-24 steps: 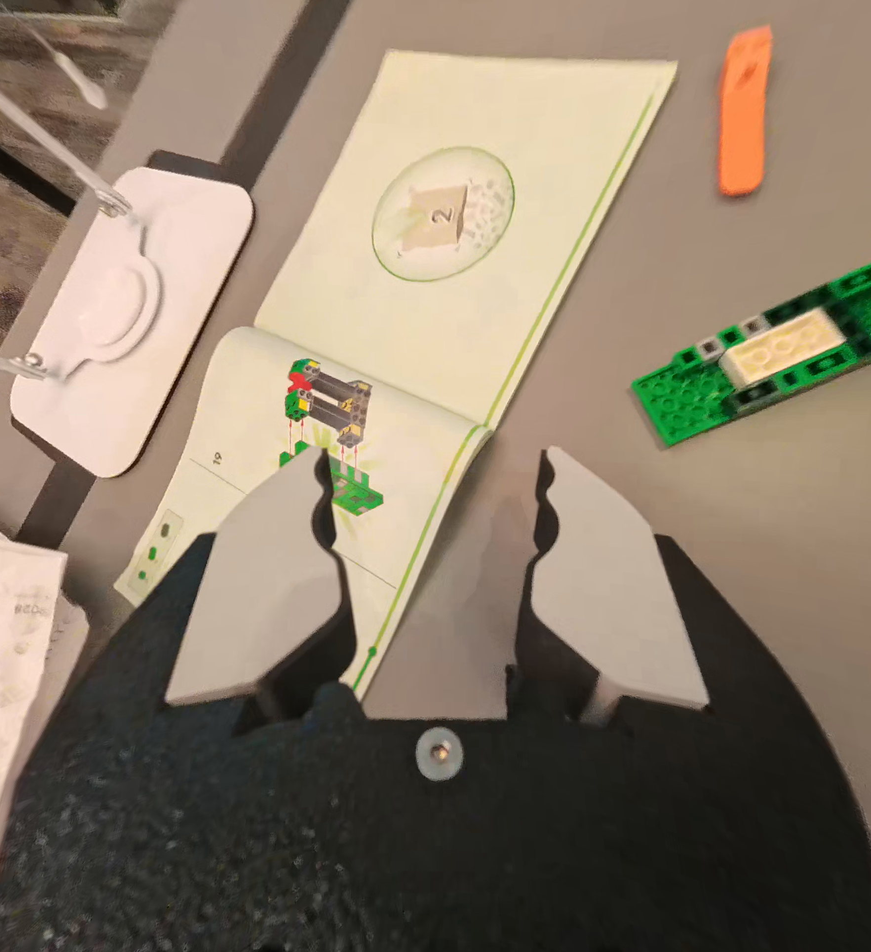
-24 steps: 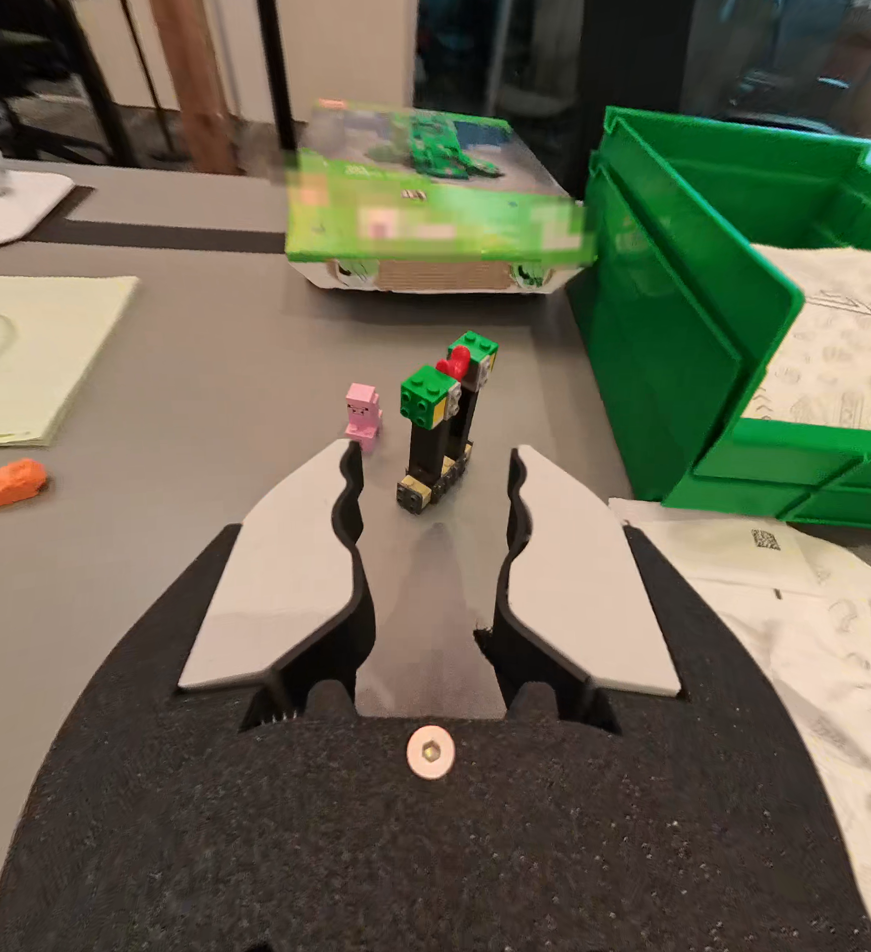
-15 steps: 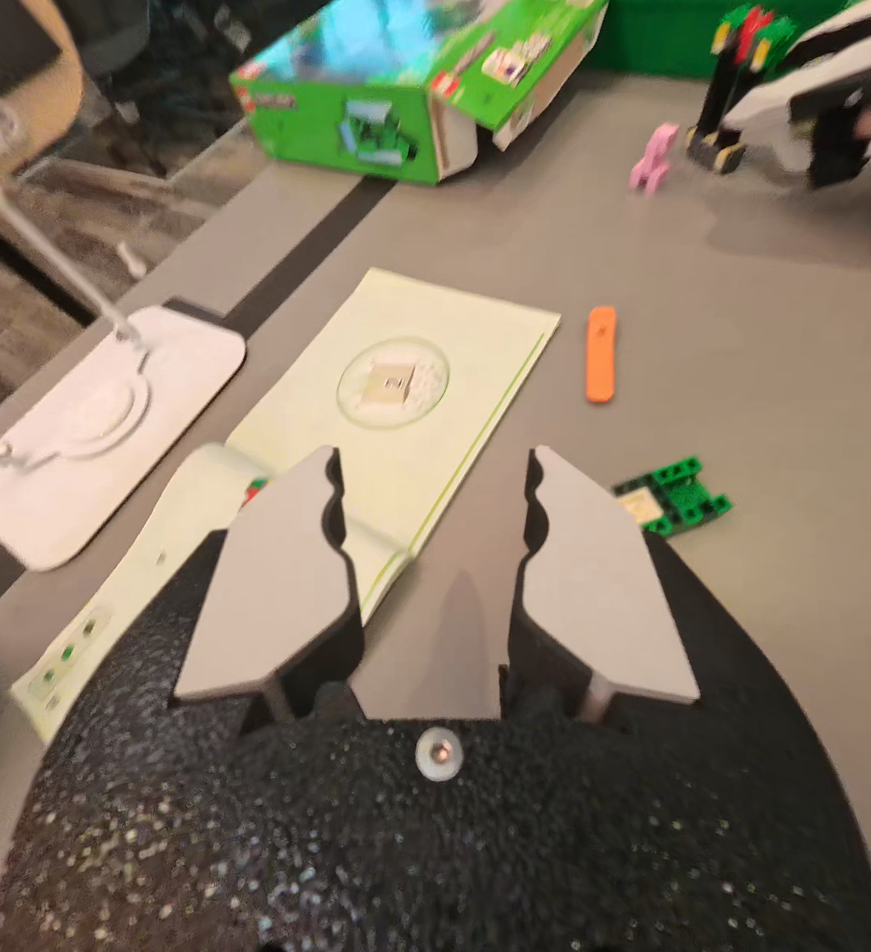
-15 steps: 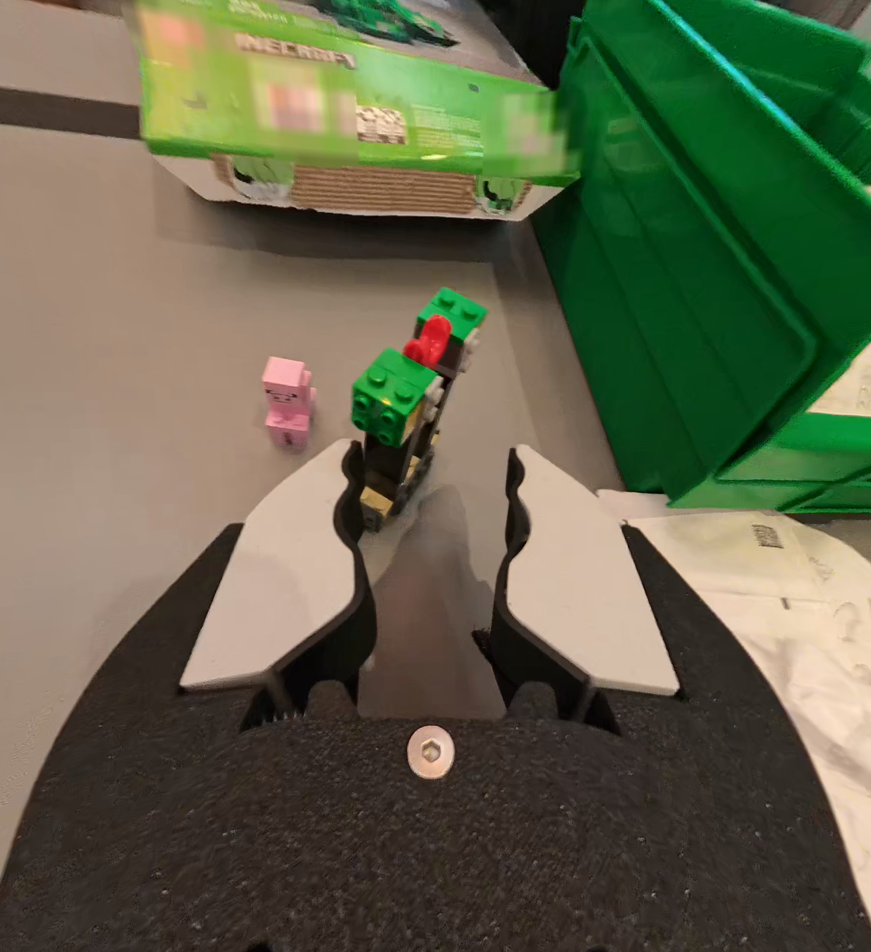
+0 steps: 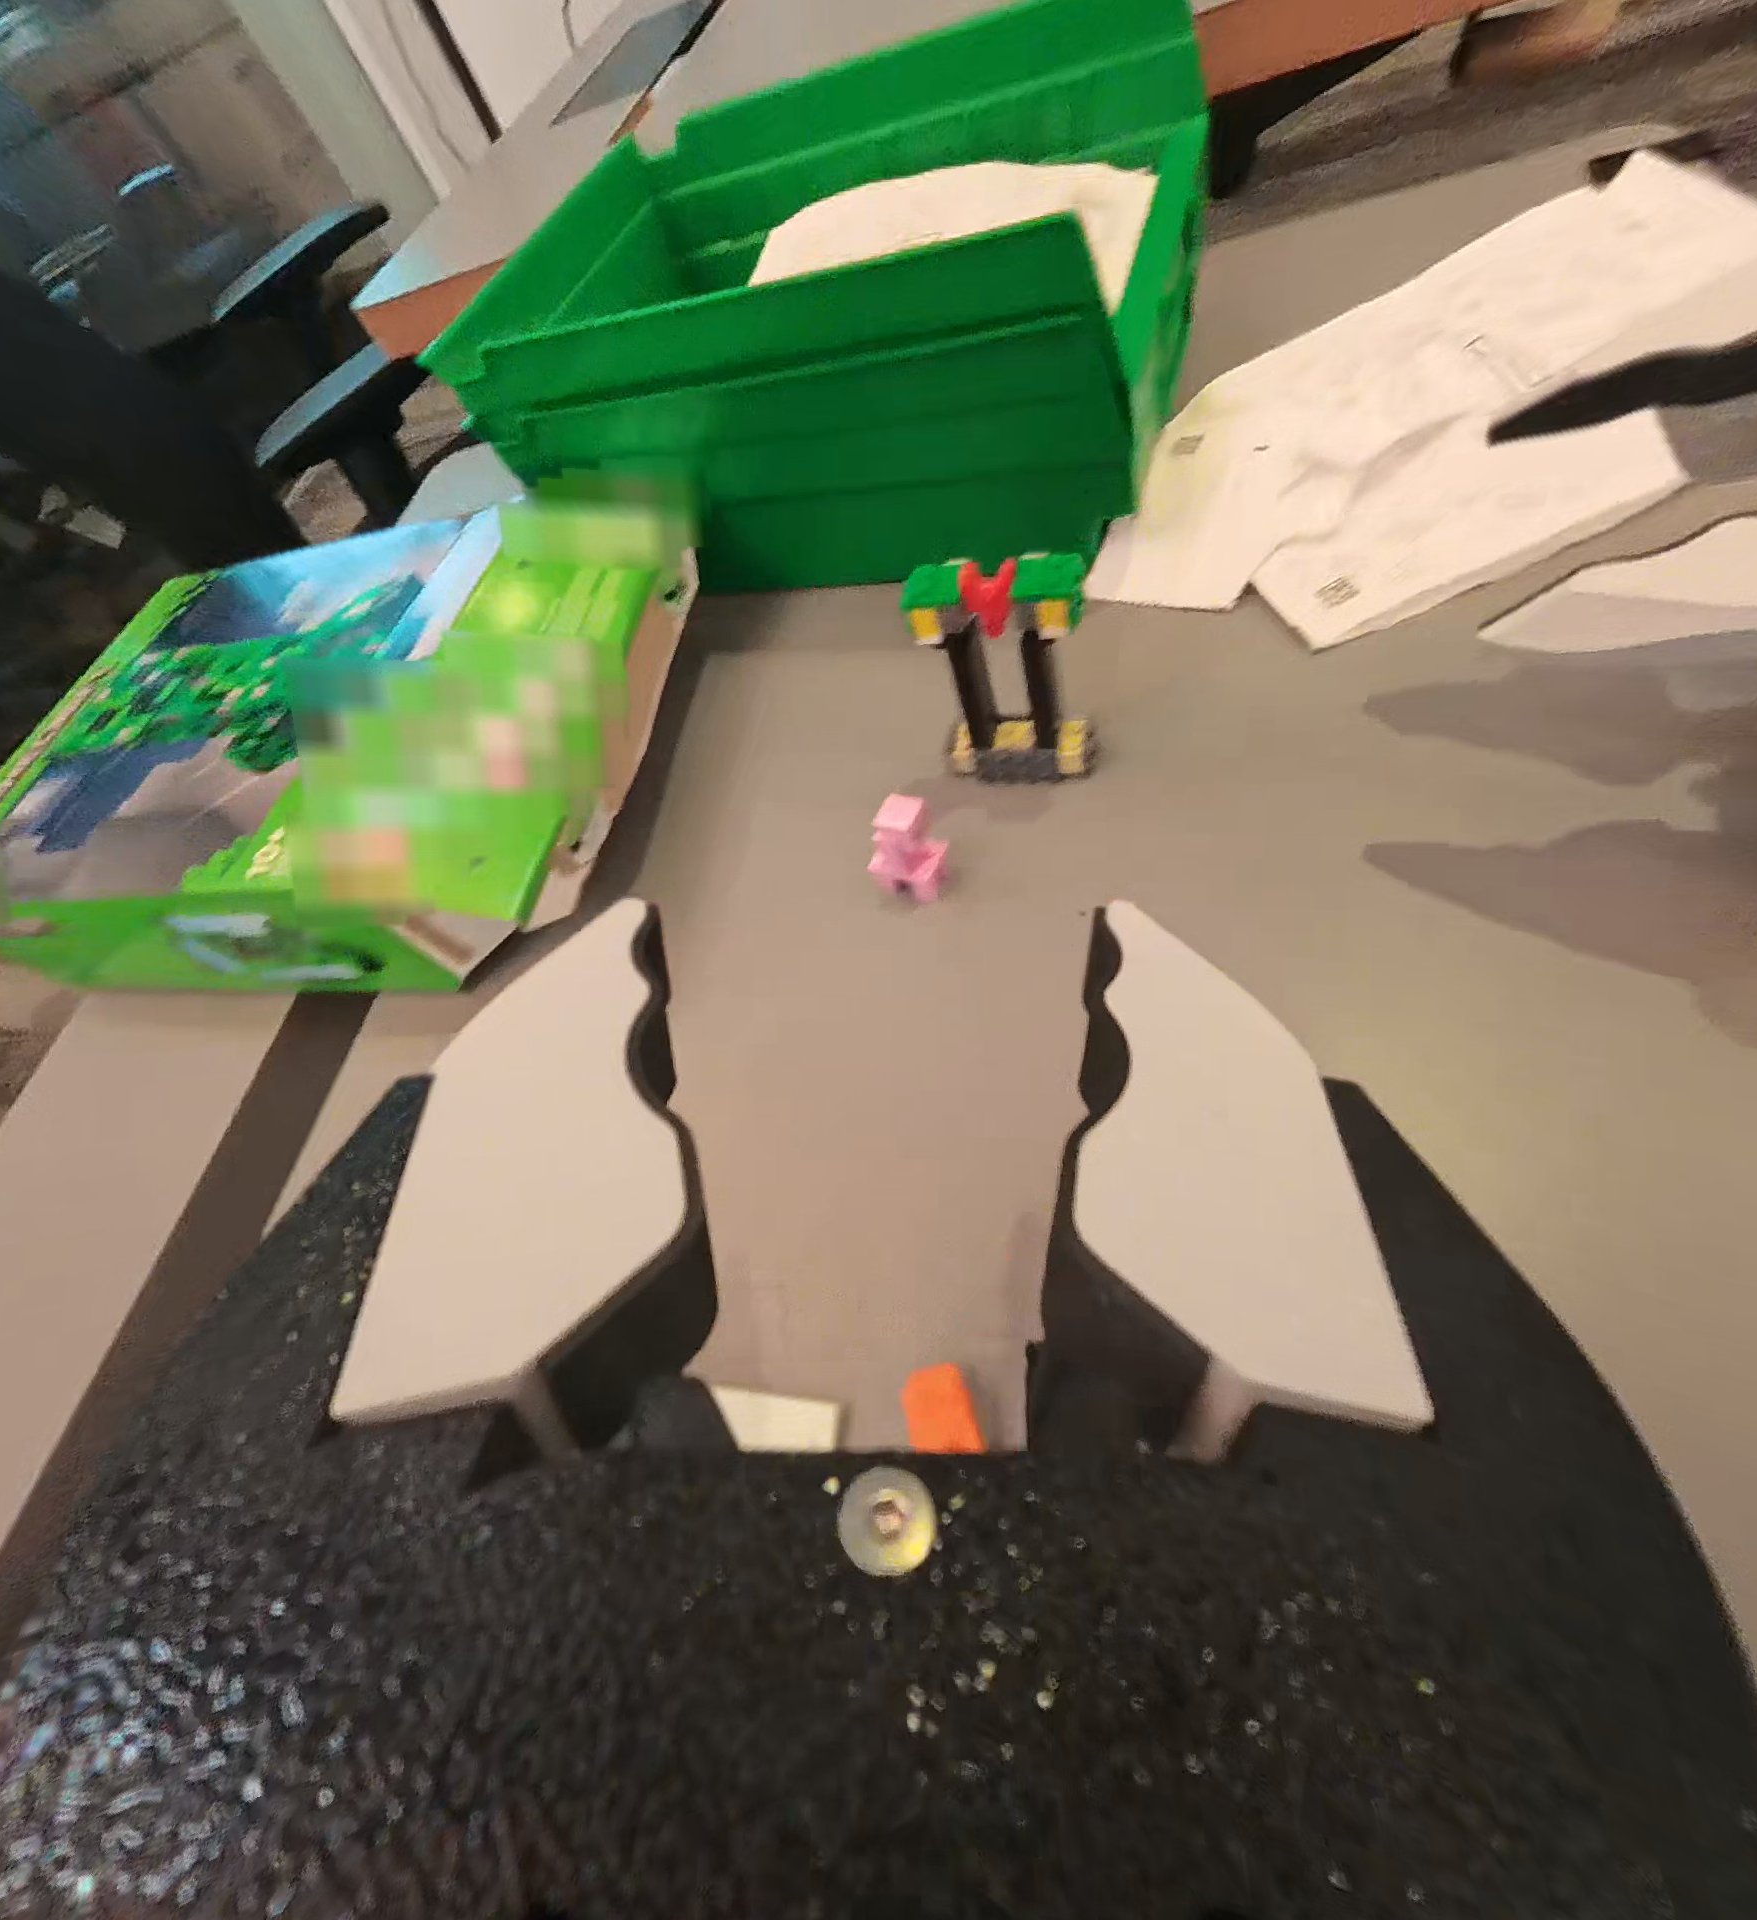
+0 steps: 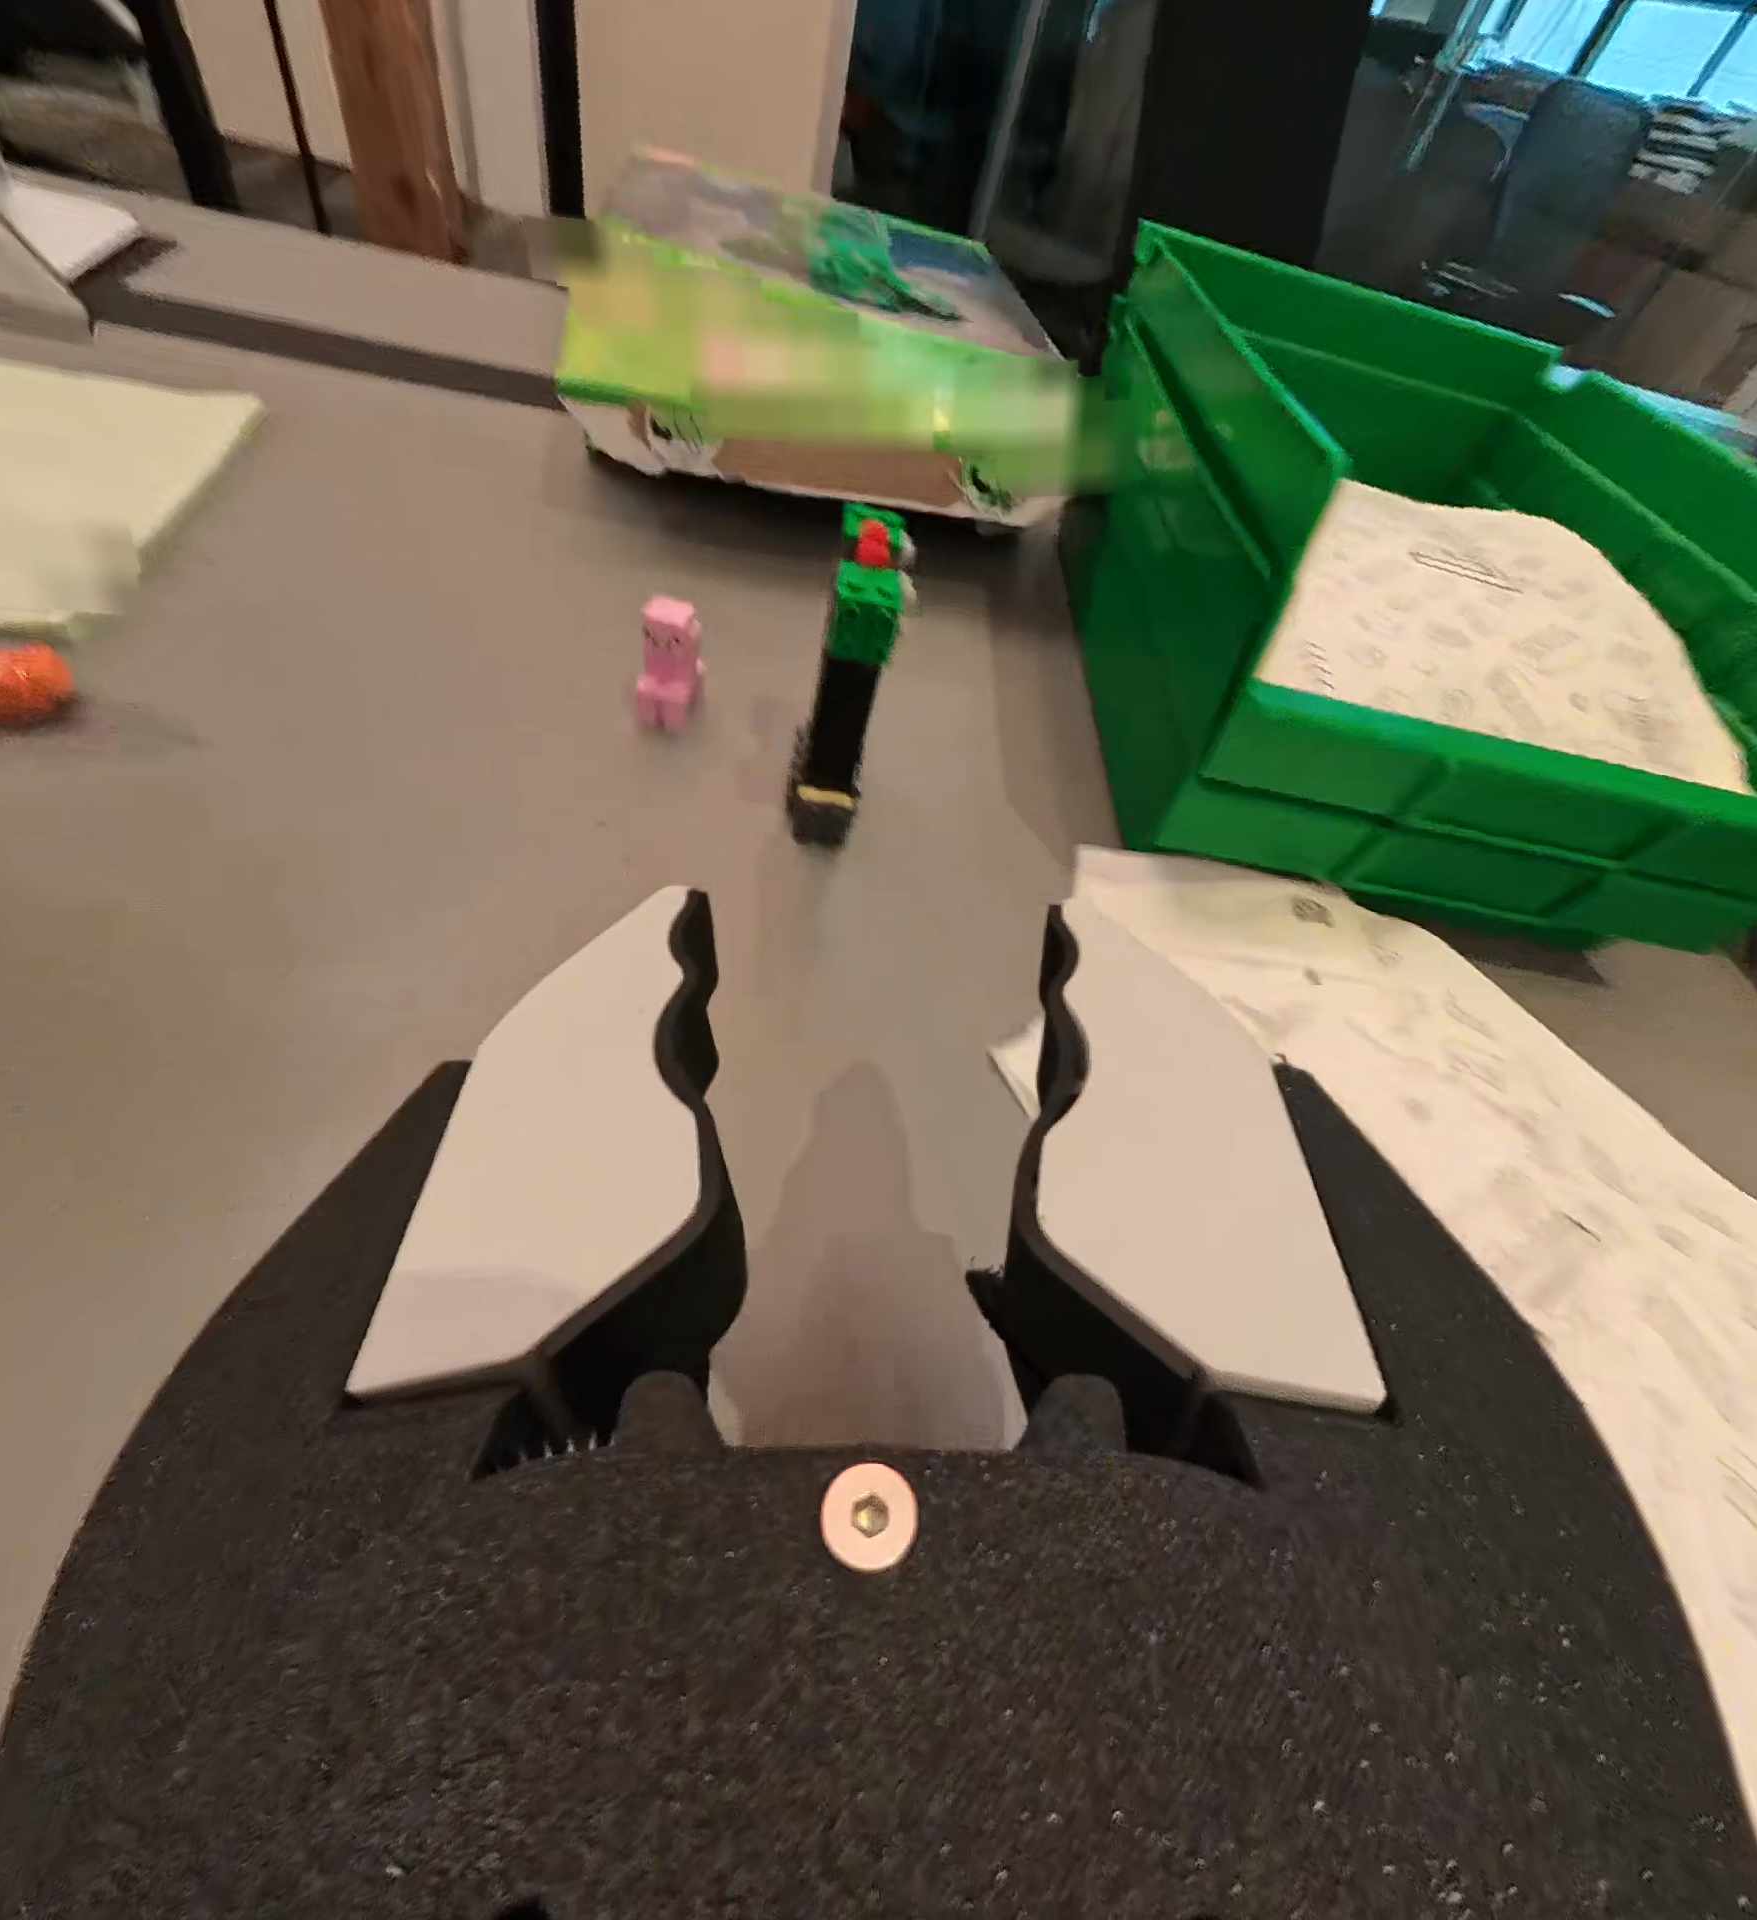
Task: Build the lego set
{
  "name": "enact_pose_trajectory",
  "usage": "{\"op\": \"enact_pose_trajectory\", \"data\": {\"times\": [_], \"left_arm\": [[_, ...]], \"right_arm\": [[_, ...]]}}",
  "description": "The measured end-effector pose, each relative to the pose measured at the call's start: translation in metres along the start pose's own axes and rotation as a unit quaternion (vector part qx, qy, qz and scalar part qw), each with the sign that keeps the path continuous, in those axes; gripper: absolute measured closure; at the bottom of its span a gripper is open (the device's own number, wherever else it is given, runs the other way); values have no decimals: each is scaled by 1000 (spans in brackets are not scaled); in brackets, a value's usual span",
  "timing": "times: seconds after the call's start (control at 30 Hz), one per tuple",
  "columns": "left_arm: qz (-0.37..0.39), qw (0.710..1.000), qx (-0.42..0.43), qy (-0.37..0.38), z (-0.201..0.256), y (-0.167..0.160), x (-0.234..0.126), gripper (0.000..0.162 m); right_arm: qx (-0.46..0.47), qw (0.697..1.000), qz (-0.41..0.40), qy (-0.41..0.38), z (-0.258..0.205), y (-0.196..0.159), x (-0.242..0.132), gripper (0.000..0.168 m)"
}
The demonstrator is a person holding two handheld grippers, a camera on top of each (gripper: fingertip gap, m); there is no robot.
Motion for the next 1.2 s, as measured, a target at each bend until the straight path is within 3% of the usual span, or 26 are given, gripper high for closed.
{"op": "enact_pose_trajectory", "data": {"times": [0.2,0.27,0.3,0.33,0.37,0.43,0.5,0.53,0.57,0.67,0.77,1.0,1.13,1.2], "left_arm": [[3,999,-7,-52,50,7,22,74],[16,998,-8,-64,62,11,28,110],[29,997,-2,-66,67,14,29,127],[44,997,4,-70,72,18,31,145],[52,996,3,-76,78,21,33,162],[43,994,-10,-101,91,24,43,162],[48,991,-12,-126,104,32,53,161],[60,988,-8,-141,112,39,59,145],[72,985,-2,-156,120,48,66,141],[69,981,32,-181,141,70,95,131],[42,979,56,-189,153,80,128,121],[31,983,44,-174,146,90,171,116],[8,984,43,-175,143,87,181,113],[12,985,43,-167,140,85,175,113]], "right_arm": [[22,996,-54,-61,58,-32,-50,105],[26,994,-70,-82,72,-44,-58,109],[25,993,-81,-84,76,-50,-61,129],[16,994,-83,-75,77,-52,-64,167],[9,994,-78,-74,81,-52,-65,168],[-6,993,-79,-85,99,-53,-69,168],[-12,990,-74,-121,134,-53,-74,148],[8,989,-88,-121,153,-58,-74,143],[47,986,-108,-114,172,-66,-73,131],[207,964,-157,-54,213,-90,-69,121],[297,937,-180,-24,234,-100,-68,127],[321,903,-283,46,220,-118,-57,129],[350,888,-287,85,206,-121,-45,168],[371,889,-248,105,202,-104,-44,168]]}}
Point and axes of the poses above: each gripper's, where its closed fingertips meet, x out along the fingers, y out of its top, z = x × y across the jaws, the point moved 2 cm from there along -x, back along the fingers, and after that the axes turned 5 degrees about -y, right-handed, at the moved point
